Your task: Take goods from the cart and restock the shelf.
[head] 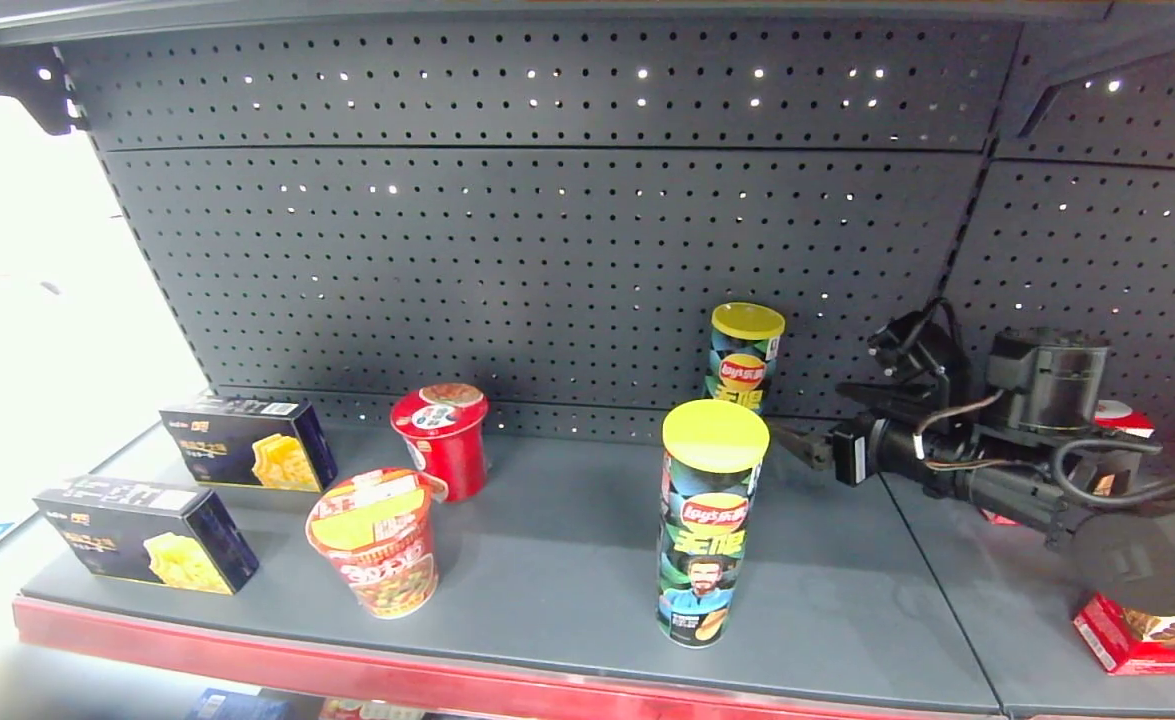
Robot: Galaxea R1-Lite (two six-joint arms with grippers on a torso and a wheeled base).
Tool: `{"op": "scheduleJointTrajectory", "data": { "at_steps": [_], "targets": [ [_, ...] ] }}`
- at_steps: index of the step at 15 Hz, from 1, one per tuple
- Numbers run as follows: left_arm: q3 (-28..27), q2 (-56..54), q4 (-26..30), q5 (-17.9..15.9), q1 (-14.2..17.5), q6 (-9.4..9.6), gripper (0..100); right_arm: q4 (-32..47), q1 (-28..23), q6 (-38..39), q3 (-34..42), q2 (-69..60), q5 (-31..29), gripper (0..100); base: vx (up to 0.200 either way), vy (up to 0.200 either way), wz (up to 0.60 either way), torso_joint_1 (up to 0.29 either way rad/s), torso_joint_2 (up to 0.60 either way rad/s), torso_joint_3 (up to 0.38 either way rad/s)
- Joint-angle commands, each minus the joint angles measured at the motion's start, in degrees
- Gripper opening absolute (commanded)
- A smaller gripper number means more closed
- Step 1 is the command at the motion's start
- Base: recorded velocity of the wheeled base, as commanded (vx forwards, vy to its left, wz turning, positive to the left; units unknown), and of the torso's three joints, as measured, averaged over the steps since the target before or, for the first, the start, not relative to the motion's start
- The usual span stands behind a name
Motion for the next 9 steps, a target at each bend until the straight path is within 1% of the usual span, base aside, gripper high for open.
{"op": "scheduleJointTrajectory", "data": {
  "at_steps": [1,3,4,7,8,9],
  "targets": [
    [0.0,0.0,0.0,0.0,0.0,0.00,100,-1.9,0.0,0.0,4.0,-6.1,0.0,100,0.000,0.000,0.00,0.000,0.00,0.000],
    [0.0,0.0,0.0,0.0,0.0,0.00,100,-3.5,0.0,0.0,6.4,-8.8,-0.1,100,0.000,0.000,0.00,0.000,0.00,0.000],
    [0.0,0.0,0.0,0.0,0.0,0.00,100,-4.2,-0.1,0.1,10.0,-13.0,0.0,100,0.000,0.000,0.00,0.000,0.00,0.000],
    [0.0,0.0,0.0,0.0,0.0,0.00,100,-4.0,-0.7,0.6,15.4,-21.6,-0.1,100,0.000,0.000,0.00,0.000,0.00,0.000],
    [0.0,0.0,0.0,0.0,0.0,0.00,100,-3.9,-0.6,0.6,16.7,-25.0,-0.1,100,0.000,0.000,0.00,0.000,0.00,0.000],
    [0.0,0.0,0.0,0.0,0.0,0.00,100,-3.8,-0.6,0.6,16.9,-25.6,-0.1,100,0.000,0.000,0.00,0.000,0.00,0.000]
  ]
}}
